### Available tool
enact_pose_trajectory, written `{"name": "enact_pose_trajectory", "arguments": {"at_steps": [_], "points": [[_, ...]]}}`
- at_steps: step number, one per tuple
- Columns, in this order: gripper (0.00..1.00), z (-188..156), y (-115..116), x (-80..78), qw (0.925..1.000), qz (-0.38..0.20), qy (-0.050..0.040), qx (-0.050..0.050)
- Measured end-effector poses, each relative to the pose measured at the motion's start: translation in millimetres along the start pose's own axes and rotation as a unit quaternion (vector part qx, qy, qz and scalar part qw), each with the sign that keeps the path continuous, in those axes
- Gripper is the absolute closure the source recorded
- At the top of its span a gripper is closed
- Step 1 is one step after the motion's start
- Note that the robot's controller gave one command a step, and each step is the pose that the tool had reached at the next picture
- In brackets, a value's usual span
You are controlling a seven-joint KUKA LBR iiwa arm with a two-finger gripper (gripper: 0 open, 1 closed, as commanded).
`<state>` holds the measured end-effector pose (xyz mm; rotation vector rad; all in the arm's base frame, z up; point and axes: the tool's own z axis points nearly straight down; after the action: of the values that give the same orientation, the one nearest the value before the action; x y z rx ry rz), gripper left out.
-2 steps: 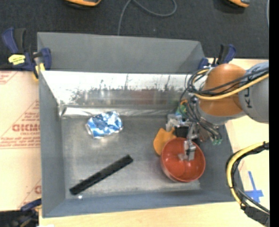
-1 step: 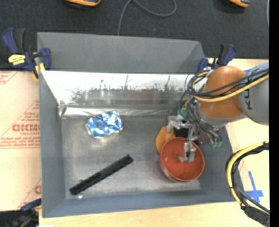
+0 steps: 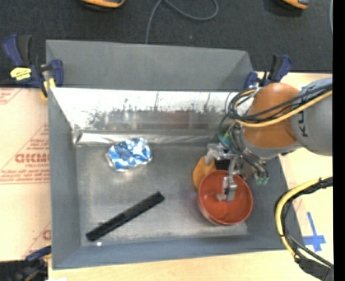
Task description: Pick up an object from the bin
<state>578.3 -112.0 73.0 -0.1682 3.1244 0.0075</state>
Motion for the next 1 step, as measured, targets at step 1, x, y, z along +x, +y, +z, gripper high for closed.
{"name": "enact_pose_trajectory", "arguments": {"at_steps": [1], "points": [[1.00,-1.2,-29.0,-13.0,0.9694,-0.245,-0.0027,-0.011]]}}
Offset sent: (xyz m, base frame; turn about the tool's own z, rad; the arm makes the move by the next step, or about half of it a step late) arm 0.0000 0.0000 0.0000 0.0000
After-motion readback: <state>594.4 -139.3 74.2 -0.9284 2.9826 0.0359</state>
